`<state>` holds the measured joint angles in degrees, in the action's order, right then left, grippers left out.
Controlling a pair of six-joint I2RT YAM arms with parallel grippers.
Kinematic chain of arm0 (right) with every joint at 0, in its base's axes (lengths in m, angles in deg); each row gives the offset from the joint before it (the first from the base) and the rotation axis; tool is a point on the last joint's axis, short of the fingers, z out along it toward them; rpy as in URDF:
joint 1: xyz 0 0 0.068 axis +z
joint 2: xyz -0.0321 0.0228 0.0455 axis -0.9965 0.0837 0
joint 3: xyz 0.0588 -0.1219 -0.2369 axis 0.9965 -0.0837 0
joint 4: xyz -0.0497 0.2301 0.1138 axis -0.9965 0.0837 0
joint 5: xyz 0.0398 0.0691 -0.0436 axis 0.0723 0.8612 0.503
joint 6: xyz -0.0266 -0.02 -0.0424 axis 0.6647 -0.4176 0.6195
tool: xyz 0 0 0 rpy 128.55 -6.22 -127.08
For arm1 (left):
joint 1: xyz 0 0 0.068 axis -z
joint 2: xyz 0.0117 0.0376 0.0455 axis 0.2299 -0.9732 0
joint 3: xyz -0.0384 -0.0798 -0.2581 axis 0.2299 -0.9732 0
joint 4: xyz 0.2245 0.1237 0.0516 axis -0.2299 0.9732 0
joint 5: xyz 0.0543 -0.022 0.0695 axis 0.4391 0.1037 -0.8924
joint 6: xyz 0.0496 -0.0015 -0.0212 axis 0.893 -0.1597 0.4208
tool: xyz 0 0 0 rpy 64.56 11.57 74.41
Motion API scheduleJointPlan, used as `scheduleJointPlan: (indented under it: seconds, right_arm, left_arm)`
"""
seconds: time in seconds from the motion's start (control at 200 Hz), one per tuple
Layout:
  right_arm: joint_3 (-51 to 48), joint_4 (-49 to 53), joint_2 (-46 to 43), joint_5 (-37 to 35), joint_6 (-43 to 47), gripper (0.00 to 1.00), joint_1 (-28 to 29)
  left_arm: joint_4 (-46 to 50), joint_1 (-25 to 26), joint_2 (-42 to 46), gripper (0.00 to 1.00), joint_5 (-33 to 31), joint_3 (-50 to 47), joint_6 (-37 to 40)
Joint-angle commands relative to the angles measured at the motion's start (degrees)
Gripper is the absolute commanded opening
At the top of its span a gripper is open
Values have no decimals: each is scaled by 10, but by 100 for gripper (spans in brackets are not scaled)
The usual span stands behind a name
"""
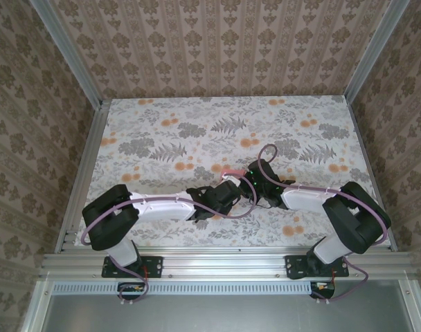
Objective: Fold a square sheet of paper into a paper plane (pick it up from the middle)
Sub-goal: Fourth fold the wing at the center of the table.
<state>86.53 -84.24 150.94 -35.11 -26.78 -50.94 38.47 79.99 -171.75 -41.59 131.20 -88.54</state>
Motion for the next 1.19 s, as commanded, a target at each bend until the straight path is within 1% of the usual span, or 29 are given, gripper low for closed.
scheduleJointPlan:
  seconds: [0.0, 0.12, 0.185, 0.275, 0.335, 0.405, 0.47, 0.585, 0.695, 0.87, 1.035, 1.105, 1.19]
  right_arm:
    - [23, -33, 1, 24, 0, 7, -2]
    - [21, -38, 0, 31, -1, 11, -8]
    - [19, -42, -1, 35, 0, 15, -12]
    - [13, -43, -5, 41, 7, 17, -16]
    - [8, -36, -10, 39, 13, 21, -18]
    - [1, -35, -14, 42, 22, 21, -24]
    - [-2, -40, -14, 48, 29, 20, -32]
    - [14, -38, 0, 84, 50, 16, -44]
    - [22, -57, 21, 110, 48, 13, -47]
    - [29, -69, 33, 121, 45, 10, -47]
    - [34, -69, 35, 123, 44, 10, -48]
    - [35, -67, 34, 123, 44, 10, -48]
    - [35, -67, 34, 124, 44, 10, -48]
  left_arm:
    - [16, 6, -19, 16, 11, -5, 22]
    - [8, 4, -15, 8, 12, -12, 14]
    - [2, 1, -11, 7, 14, -17, 9]
    - [-17, -9, 4, 8, 29, -34, 1]
    - [-32, -14, 19, 12, 37, -48, -2]
    - [-47, -21, 36, 19, 49, -64, -2]
    - [-51, -27, 44, 23, 59, -71, 2]
    - [-49, -29, 45, 32, 65, -69, 8]
    - [-44, -28, 32, 37, 64, -60, 12]
    - [-15, -20, 2, 42, 43, -30, 24]
    - [-5, -15, -12, 41, 22, -16, 20]
    - [-4, -15, -14, 38, 13, -17, 17]
    - [-4, -15, -14, 31, 5, -19, 16]
